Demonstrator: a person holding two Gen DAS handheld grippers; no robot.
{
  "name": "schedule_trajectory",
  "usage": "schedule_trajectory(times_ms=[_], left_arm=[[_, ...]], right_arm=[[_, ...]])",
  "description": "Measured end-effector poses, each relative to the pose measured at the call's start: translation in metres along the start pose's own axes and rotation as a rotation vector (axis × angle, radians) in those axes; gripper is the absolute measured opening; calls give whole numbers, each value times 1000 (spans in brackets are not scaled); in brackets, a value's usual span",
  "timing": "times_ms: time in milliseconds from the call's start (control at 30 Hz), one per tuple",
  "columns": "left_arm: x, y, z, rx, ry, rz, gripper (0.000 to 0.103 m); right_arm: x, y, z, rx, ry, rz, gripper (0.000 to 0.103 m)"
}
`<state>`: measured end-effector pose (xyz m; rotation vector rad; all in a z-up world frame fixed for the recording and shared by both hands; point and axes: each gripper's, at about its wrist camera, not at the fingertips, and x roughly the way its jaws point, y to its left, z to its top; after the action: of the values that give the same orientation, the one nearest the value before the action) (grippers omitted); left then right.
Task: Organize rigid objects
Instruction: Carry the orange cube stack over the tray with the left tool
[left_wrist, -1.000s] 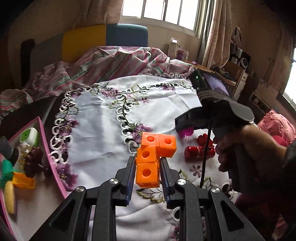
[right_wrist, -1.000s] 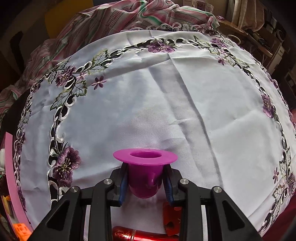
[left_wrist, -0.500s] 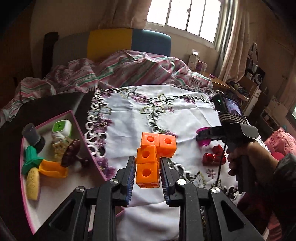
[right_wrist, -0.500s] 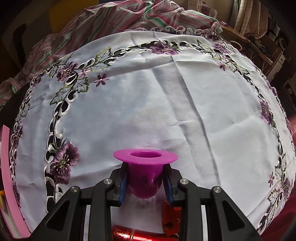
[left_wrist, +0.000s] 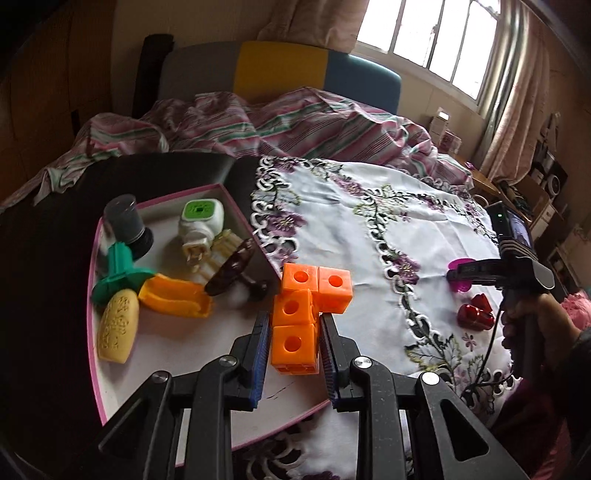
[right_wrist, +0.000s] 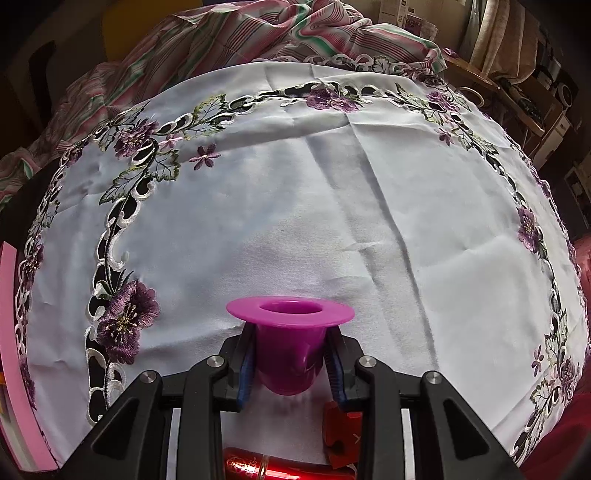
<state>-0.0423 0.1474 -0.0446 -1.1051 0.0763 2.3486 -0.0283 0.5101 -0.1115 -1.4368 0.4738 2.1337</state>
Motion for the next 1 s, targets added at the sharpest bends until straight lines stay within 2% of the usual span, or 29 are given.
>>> schedule_trajectory(times_ms=[200, 300, 600, 733, 1000], left_arm=[[2, 29, -8, -60, 42, 18, 26], [5, 40, -12, -102, 69, -6, 26], [23, 46, -11, -170, 122, -42, 26], [43, 52, -3, -210, 160, -7, 26], [67, 45, 2, -207, 194, 27, 27]], right_arm=[[-1, 1, 0, -6, 2, -3, 32], [-1, 1, -1, -9, 3, -2, 32], [-2, 2, 0, -12, 5, -1, 32], [-1, 2, 0, -10, 5, 1, 32], [-1, 3, -1, -7, 6, 1, 32]])
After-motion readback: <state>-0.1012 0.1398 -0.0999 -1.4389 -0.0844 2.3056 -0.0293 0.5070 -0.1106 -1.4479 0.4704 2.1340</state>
